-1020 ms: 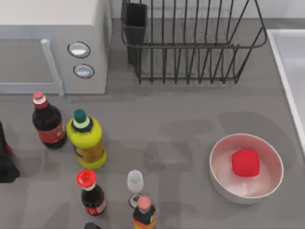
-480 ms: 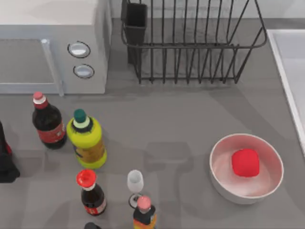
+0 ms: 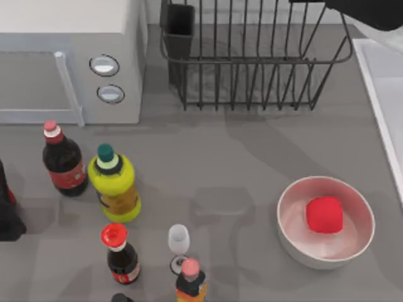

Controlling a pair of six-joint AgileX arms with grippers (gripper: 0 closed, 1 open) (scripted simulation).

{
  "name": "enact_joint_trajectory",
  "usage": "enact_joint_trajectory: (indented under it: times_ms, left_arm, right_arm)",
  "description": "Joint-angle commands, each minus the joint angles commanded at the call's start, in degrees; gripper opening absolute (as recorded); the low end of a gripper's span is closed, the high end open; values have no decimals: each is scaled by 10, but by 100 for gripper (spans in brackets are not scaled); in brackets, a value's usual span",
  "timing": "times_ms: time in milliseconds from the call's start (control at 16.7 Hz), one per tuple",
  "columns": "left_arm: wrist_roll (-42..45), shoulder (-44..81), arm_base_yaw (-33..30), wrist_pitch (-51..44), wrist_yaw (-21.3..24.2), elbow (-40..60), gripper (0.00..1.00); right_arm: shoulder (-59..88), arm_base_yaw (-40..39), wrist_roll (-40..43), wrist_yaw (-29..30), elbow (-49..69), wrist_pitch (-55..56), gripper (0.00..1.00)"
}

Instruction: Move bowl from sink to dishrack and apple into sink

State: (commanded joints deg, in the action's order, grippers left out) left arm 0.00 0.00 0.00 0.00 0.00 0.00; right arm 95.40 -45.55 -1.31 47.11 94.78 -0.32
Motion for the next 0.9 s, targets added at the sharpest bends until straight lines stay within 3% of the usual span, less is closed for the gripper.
enact_joint_trajectory:
  times_ms: [480,900]
  left_arm:
    - [0,0,0,0,0,0,100]
    - [0,0,0,0,0,0,100]
  right_arm:
    - [30,11,0,-10,-16,38,0]
    - [158,61,0,-59,-120,290,0]
